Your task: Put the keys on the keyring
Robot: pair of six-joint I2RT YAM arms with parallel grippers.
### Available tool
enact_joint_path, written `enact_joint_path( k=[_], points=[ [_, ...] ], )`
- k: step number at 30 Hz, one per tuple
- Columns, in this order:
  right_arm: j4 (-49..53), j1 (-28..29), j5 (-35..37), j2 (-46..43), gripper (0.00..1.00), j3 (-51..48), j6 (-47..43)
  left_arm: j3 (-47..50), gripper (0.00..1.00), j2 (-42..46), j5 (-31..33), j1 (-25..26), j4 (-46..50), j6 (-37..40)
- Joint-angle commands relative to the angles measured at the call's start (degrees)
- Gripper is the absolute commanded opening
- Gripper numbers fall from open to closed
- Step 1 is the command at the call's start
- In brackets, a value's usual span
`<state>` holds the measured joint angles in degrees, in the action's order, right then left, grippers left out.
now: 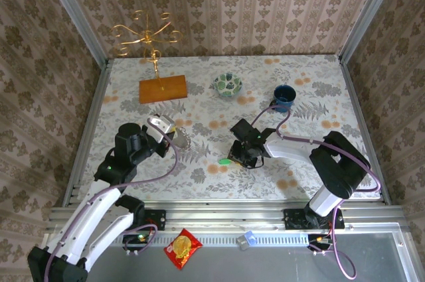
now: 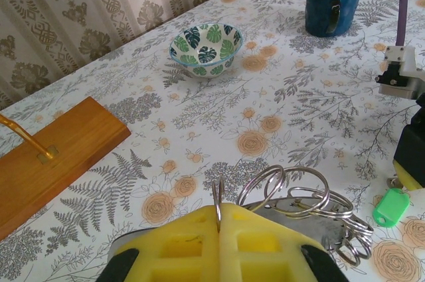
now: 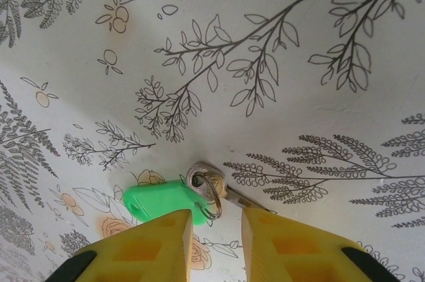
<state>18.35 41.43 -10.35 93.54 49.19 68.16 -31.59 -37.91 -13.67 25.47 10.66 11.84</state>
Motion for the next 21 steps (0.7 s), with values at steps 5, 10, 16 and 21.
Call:
enact_joint_path(
  k=[5,10,16,21],
  points=[
    [0.3,-0.6,-1.3,1.1,0.22,1.6,0.1,-2.4,0.00,-0.4,0.4,0.3,-2.3,1.3],
    [-0.3,-0.8,-1.4,1.4,0.19,1.8,-0.1,-2.6,0.00,-0.8,0.3,2.2,-2.2,1.4],
    [-0.8,-0.9,-1.7,1.4,0.14,1.9,-0.7,-2.9,0.00,-1.2,0.4,2.7,-1.7,1.8],
    [-0.7,-0.9,-1.6,1.4,0.09,1.8,-1.0,-3.1,0.00,-1.5,0.5,3.1,-1.3,2.2]
  ],
)
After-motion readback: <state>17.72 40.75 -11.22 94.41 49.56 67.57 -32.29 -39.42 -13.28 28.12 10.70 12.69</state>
